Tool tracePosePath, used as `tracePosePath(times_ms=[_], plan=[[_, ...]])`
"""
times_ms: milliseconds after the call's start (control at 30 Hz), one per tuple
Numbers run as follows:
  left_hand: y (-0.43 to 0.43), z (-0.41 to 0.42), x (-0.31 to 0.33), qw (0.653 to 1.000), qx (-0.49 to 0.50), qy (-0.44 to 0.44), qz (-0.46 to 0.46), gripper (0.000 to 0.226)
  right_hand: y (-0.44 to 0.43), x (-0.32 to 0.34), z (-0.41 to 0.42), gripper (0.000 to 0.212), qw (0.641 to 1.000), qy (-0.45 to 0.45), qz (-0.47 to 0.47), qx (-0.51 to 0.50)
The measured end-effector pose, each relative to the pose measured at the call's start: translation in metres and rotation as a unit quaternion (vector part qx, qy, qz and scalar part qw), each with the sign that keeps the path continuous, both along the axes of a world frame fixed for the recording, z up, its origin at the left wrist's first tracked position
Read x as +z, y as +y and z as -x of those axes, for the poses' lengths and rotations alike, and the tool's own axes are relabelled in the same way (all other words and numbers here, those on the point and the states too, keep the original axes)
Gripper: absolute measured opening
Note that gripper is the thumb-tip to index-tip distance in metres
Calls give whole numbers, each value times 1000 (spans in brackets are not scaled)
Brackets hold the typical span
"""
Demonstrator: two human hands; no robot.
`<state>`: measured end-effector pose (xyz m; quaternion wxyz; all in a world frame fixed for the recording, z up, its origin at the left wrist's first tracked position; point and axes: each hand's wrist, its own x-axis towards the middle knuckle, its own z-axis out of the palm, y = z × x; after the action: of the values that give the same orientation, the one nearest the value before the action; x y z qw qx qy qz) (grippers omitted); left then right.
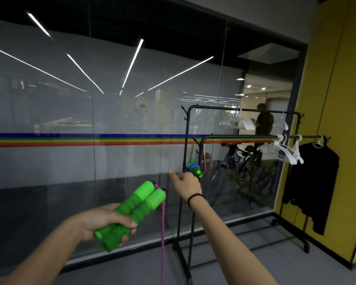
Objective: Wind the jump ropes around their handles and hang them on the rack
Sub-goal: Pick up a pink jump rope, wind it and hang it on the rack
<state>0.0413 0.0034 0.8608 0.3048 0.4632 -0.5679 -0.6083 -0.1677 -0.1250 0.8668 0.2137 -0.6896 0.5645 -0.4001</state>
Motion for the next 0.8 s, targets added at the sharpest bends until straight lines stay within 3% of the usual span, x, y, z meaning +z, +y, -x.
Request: tracePosePath(times_ms=[67,167,200,267,333,400,467,567,633,700,800], plan=[[-9,4,5,1000,-15,3,8,77,-6,-8,-8,49,981,-143,-24,132],[-19,6,12,999,-37,5,16,73,5,-22,-24,59,872,-387,-177,242],[-22,6,13,999,-37,8,19,71,9,-27,-25,60,856,-421,-186,236],[-29,2,17,999,-5,43,27,73,17,-43,-28,52,873,-418,-151,200],[-38,-5,22,994,44,88,39,71,28,-63,-31,46,935,-316,-73,146],[-45,-12,25,993,73,63,64,56,37,-78,-35,42,987,-103,26,123],[-52,-14,20,991,92,-33,96,44,49,-76,-39,39,976,126,69,166],[-63,-19,0,955,82,-215,186,44,60,-40,-48,28,918,310,121,215],[-66,-22,-12,896,51,-366,244,37,58,-16,-51,27,884,377,151,232],[-61,-21,-13,832,27,-486,265,42,48,-2,-52,25,873,397,140,247],[-59,-22,-8,776,-7,-562,286,52,37,10,-54,24,876,371,113,285]])
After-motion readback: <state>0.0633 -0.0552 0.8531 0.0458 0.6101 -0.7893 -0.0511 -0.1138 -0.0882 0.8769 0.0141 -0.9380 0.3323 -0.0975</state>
